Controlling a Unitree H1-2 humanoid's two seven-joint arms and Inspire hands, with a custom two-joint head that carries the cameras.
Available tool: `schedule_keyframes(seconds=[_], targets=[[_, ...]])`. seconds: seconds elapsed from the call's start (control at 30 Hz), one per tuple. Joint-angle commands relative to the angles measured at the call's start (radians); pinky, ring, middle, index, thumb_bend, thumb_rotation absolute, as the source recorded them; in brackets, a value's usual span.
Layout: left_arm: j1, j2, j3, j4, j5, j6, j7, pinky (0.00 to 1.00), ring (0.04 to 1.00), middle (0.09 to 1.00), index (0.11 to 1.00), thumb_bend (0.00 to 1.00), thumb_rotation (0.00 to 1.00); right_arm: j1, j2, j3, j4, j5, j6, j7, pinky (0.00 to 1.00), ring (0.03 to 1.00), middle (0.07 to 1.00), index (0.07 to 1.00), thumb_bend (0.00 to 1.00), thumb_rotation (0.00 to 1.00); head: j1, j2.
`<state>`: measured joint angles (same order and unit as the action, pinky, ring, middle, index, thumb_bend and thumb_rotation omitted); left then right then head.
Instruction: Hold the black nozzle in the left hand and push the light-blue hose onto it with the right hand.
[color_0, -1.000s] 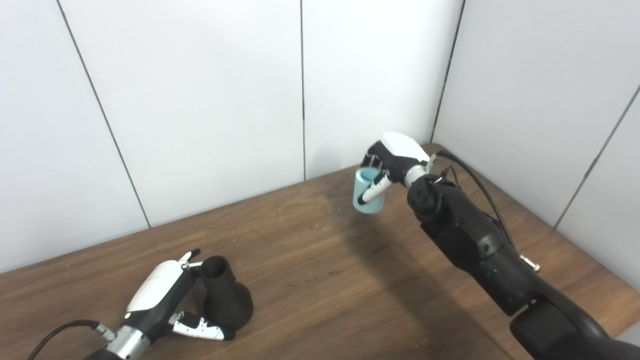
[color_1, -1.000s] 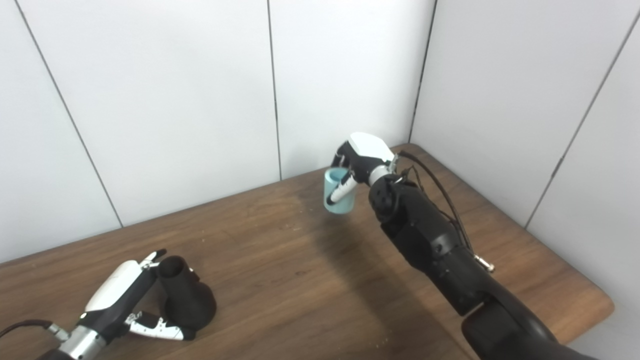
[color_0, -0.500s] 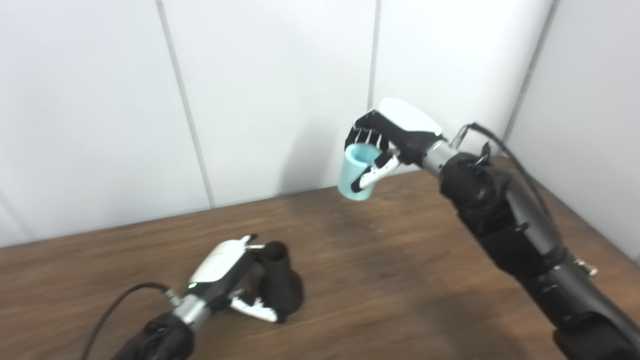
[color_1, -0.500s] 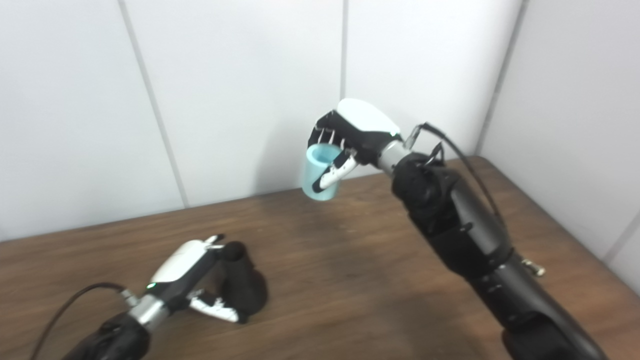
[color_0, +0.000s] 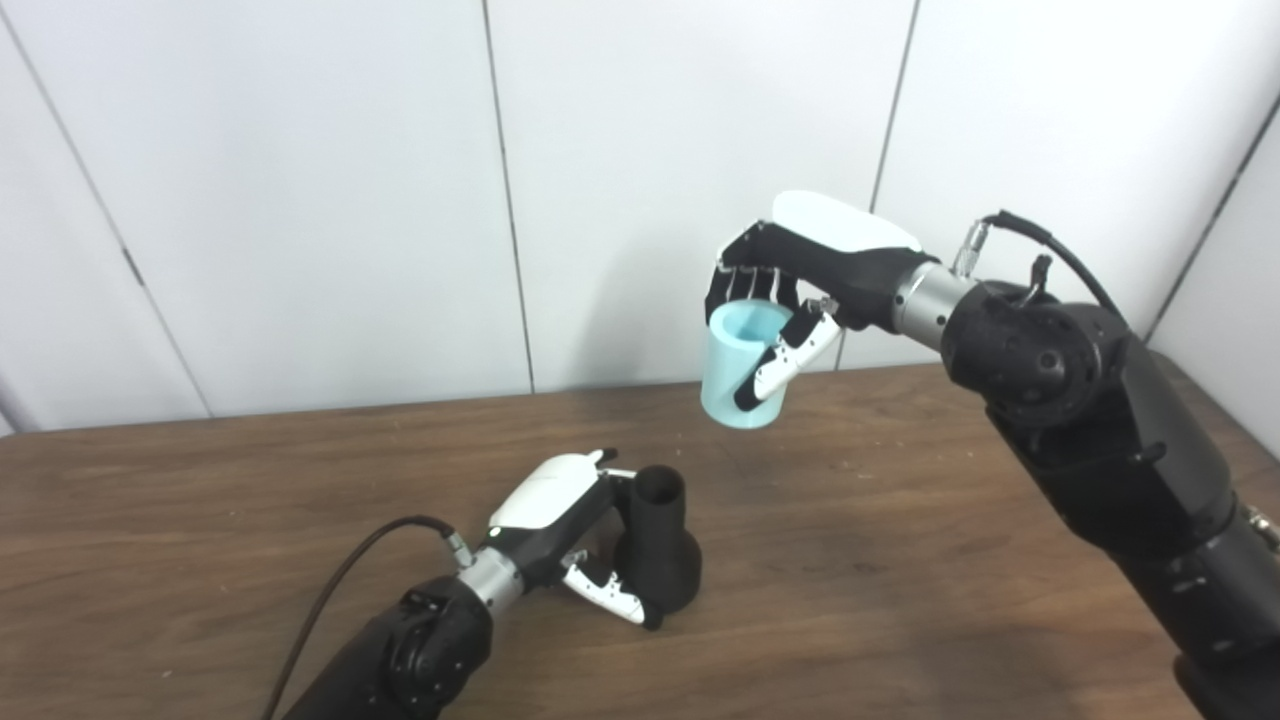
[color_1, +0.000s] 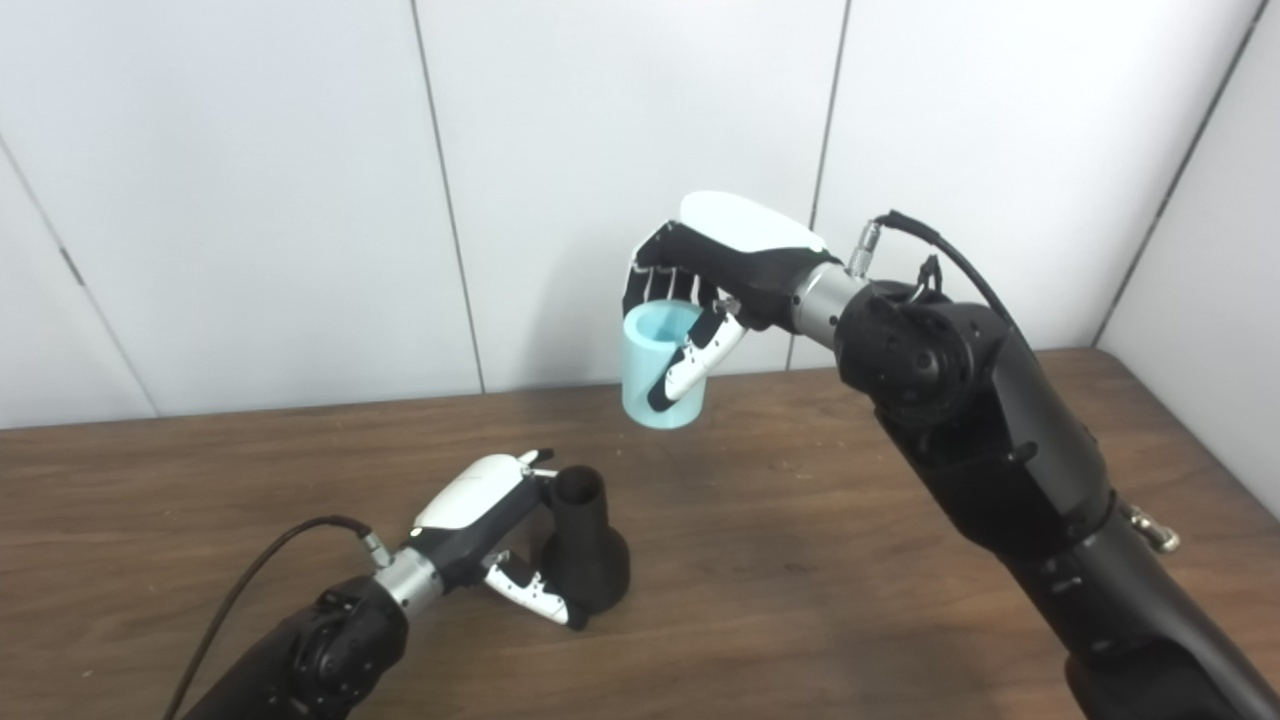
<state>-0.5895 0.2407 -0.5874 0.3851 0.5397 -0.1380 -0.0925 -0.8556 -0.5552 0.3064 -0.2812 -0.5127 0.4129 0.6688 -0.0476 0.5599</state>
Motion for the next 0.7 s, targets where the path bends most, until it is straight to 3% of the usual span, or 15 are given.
schedule_keyframes(seconds=[0.0, 0.27, 0.67], targets=[[0.050, -0.017, -0.066, 0.054, 0.070, 0.075, -0.117, 1.00, 0.572, 0.469, 0.492, 0.53, 0.00, -0.077, 0.000, -0.014, -0.036, 0.009, -0.041, -0.003, 0.34, 0.461, 0.485, 0.481, 0.50, 0.00, -0.001, 0.001], [0.045, -0.028, -0.055, 0.050, 0.057, 0.099, -0.120, 1.00, 0.579, 0.480, 0.485, 0.53, 0.00, -0.099, 0.036, 0.017, -0.030, 0.004, -0.043, 0.030, 0.34, 0.450, 0.494, 0.485, 0.50, 0.00, 0.011, 0.010], [0.050, -0.039, -0.048, 0.050, 0.047, 0.108, -0.119, 1.00, 0.572, 0.477, 0.487, 0.53, 0.00, -0.055, 0.074, 0.026, -0.038, -0.017, -0.040, 0.018, 0.34, 0.449, 0.493, 0.487, 0.50, 0.00, 0.010, 0.020]])
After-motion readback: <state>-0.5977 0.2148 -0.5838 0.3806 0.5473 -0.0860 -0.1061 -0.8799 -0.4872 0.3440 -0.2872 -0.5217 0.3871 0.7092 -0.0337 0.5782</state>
